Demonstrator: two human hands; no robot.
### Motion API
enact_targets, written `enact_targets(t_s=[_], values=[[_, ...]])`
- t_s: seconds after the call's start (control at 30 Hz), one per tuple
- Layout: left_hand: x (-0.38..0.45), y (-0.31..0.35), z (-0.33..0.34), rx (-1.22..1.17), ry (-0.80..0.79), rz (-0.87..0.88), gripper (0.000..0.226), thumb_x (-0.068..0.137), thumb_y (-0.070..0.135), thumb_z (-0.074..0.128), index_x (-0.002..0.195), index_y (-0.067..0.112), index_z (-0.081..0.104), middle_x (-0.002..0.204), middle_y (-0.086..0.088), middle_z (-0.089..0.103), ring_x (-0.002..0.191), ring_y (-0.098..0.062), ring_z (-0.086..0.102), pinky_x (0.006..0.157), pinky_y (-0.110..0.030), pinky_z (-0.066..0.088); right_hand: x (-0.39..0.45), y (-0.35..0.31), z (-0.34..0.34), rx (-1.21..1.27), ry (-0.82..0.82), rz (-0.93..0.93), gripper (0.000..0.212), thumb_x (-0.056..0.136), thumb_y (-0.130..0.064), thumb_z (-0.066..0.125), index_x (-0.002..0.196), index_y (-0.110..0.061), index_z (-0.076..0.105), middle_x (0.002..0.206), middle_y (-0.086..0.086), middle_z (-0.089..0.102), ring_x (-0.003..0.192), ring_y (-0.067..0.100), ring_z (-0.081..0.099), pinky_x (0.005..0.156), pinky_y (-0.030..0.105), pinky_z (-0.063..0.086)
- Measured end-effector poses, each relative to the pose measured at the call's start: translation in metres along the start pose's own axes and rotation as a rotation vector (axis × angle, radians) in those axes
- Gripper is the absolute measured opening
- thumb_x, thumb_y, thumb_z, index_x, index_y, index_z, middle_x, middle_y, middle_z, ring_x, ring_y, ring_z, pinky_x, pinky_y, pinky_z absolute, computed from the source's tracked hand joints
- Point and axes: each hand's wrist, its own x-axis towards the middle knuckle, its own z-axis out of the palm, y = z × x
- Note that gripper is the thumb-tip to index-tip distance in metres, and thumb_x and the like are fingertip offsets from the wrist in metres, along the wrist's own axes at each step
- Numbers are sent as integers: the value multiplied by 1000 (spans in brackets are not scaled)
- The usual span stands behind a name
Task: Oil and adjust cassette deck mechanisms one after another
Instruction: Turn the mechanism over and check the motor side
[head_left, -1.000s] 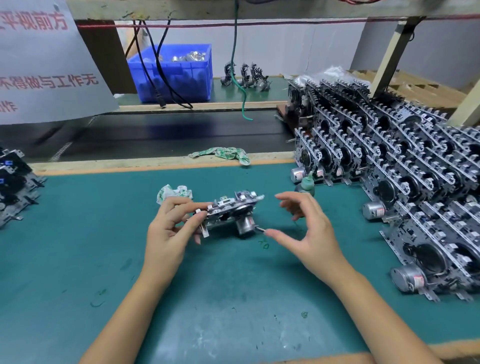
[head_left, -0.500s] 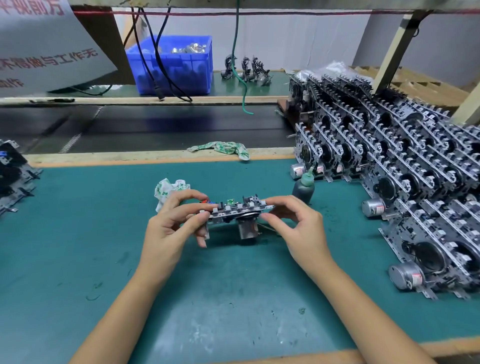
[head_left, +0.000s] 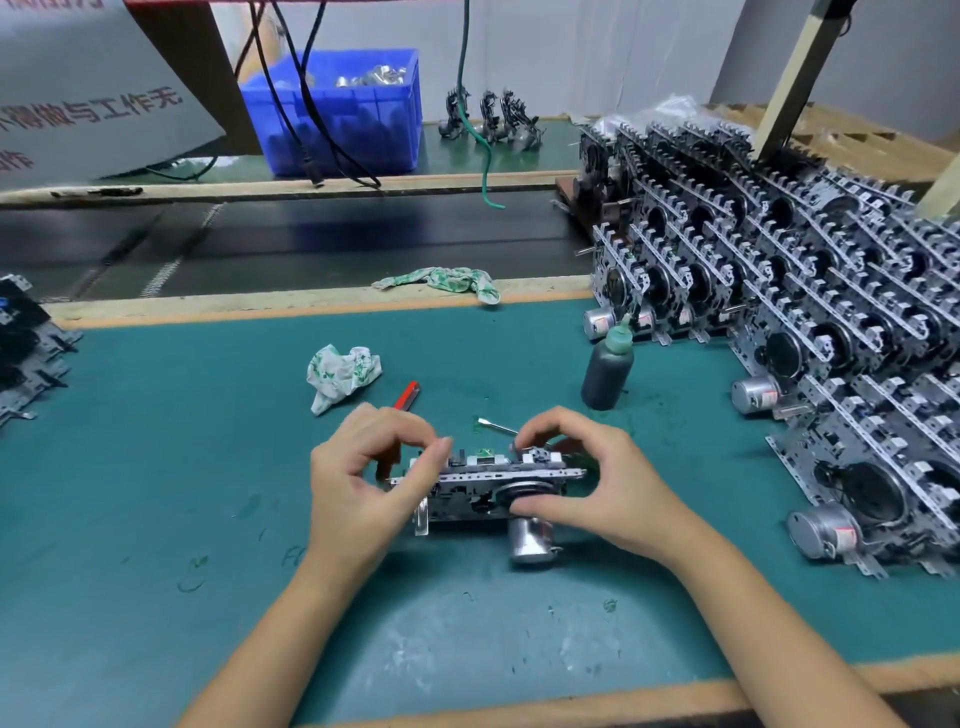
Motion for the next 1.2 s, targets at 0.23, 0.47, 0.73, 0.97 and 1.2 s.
enact_targets(t_s=[0.23,0.47,0.73,0.97,1.2], values=[[-2,7,8,65,-201,112,22,78,33,65,98,24,68,106,3,62,104,-9,55,100,-31,37,-3,-2,-2,79,2,25,32,63,-23,81,86,-35,63,85,-10,66,75,6,61,75,16,46],[-1,5,9,-45,-269,117,14,81,22,65,94,21,69,95,6,70,99,-10,60,92,-22,42,-7,-2,3,128,36,32,32,64,-20,80,88,-35,64,86,-15,66,80,5,62,77,16,45],[-4,2,9,-127,-283,30,19,81,22,65,98,24,72,99,14,72,113,-11,59,95,-20,42,-5,-2,4,125,44,31,28,60,-19,81,81,-26,64,85,-13,63,76,6,60,73,21,46],[-6,0,11,-134,-261,42,19,81,22,66,99,22,72,97,15,73,114,-12,60,95,-23,44,-6,-1,5,201,24,49,27,61,-15,81,81,-22,65,82,-6,65,69,8,60,68,20,48],[-7,0,11,-99,-246,87,20,81,20,66,100,20,70,98,10,72,112,-15,61,94,-33,48,-9,0,7,237,-1,78,26,64,-15,80,83,-24,64,75,-9,66,69,6,59,68,18,47]])
